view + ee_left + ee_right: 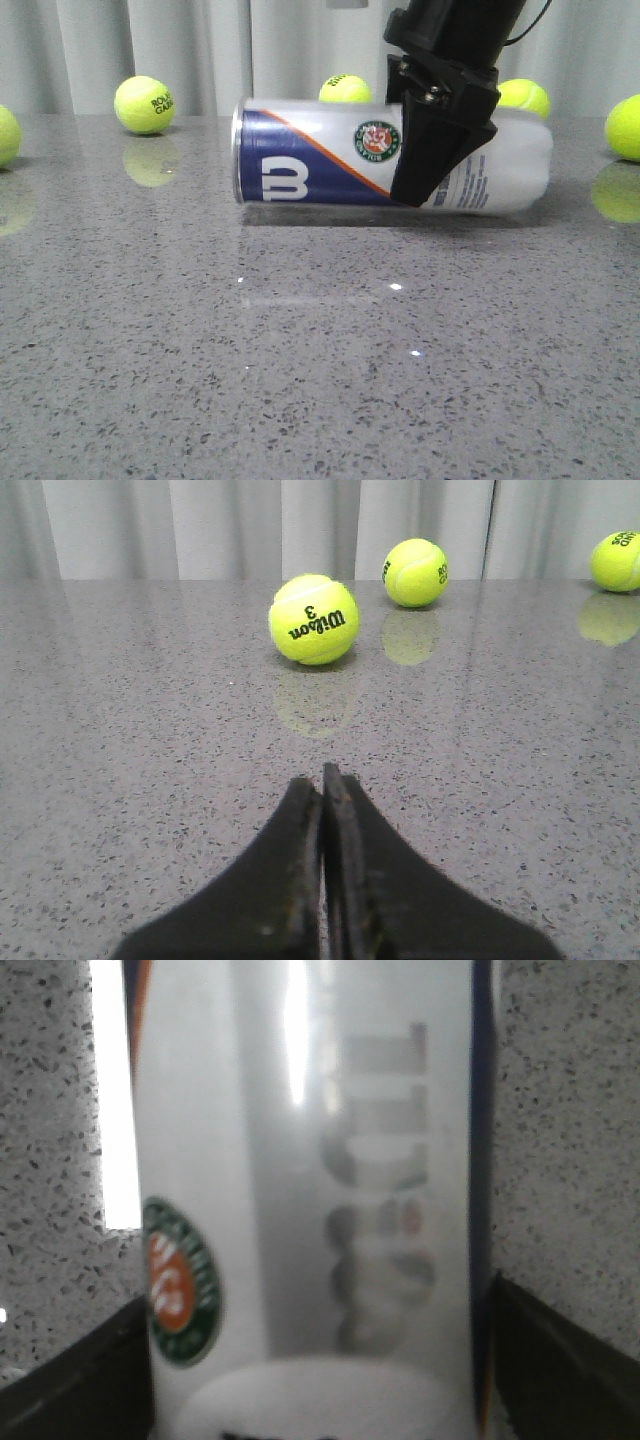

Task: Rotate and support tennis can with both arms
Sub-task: 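Grasp the can with the right gripper, lift and reposition it, then set the can down on its side, open and raise the right gripper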

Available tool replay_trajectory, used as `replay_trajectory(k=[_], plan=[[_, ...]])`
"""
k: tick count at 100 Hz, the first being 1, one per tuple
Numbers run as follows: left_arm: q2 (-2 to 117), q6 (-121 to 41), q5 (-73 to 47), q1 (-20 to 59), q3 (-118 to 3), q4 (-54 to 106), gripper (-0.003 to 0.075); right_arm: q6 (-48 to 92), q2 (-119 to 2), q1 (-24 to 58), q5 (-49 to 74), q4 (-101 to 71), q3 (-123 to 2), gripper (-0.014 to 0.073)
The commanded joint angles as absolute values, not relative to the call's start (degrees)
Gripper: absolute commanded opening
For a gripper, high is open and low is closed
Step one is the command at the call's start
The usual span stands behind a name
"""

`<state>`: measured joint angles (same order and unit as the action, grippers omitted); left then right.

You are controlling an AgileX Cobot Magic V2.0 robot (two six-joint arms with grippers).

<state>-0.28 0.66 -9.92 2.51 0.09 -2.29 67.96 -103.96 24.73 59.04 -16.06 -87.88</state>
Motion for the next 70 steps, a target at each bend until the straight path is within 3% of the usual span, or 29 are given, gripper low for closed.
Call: replay_trajectory(k=[1,48,58,70], plan=[[-1.9,1.3,-5.4,2.9,2.7,-1.7,-0.0018,68.7,-101.3,24.7,57.2,-16.8,-89.9,0.0643],[-1.9,1.3,-5.4,2.9,2.7,-1.7,-0.0018,68.2,-93.1,24.7,57.5,-16.8,-91.1,0.0624],[-1.9,1.3,-5.4,2.9,2.7,-1.7,-0.0018,65.0,-90.2,24.7,57.5,-16.8,-91.1,0.0481],[-1.9,1.3,-5.4,2.9,2.7,-1.7,-0.0019,58.1,-87.3,24.7,57.6,-16.8,-91.1,0.01]])
